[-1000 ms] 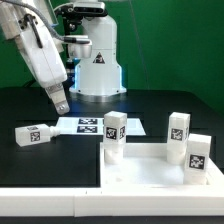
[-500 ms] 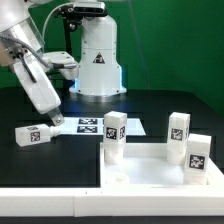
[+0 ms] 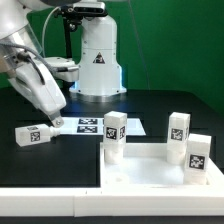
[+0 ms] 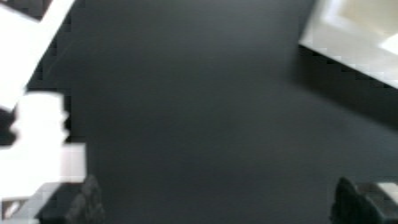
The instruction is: Assemble square table
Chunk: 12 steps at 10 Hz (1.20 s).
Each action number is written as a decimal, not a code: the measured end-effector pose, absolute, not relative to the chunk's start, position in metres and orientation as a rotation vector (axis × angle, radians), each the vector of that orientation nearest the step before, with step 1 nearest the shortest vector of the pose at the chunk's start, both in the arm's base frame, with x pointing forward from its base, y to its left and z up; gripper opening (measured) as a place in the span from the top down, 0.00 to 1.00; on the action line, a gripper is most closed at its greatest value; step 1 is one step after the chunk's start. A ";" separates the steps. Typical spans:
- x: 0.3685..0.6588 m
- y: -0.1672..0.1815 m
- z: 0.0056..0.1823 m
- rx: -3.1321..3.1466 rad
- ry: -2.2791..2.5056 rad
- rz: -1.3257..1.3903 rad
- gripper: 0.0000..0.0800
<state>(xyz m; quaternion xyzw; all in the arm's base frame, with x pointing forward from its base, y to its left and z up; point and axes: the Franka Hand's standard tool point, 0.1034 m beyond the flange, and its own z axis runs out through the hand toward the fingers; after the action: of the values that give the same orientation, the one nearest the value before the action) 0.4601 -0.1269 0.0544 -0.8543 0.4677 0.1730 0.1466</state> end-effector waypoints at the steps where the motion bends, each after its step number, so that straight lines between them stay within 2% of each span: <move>1: 0.451 -0.133 0.052 -2.453 1.269 0.537 0.19; 5: 0.441 -0.139 0.050 -2.261 1.225 0.844 0.19; 7: 0.437 -0.163 0.045 -2.112 1.181 1.039 0.19; 11: 0.440 -0.168 0.041 -2.118 1.188 1.029 0.19; 12: 0.432 -0.168 0.034 -2.068 1.210 1.062 0.19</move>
Offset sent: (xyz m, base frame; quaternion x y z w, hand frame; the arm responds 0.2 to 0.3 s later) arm 0.0000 0.0000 0.0000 0.0000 -0.1938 0.0000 0.9810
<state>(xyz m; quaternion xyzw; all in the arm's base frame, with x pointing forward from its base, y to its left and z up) 0.4324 -0.1683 0.0338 -0.7625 0.4462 0.3914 0.2576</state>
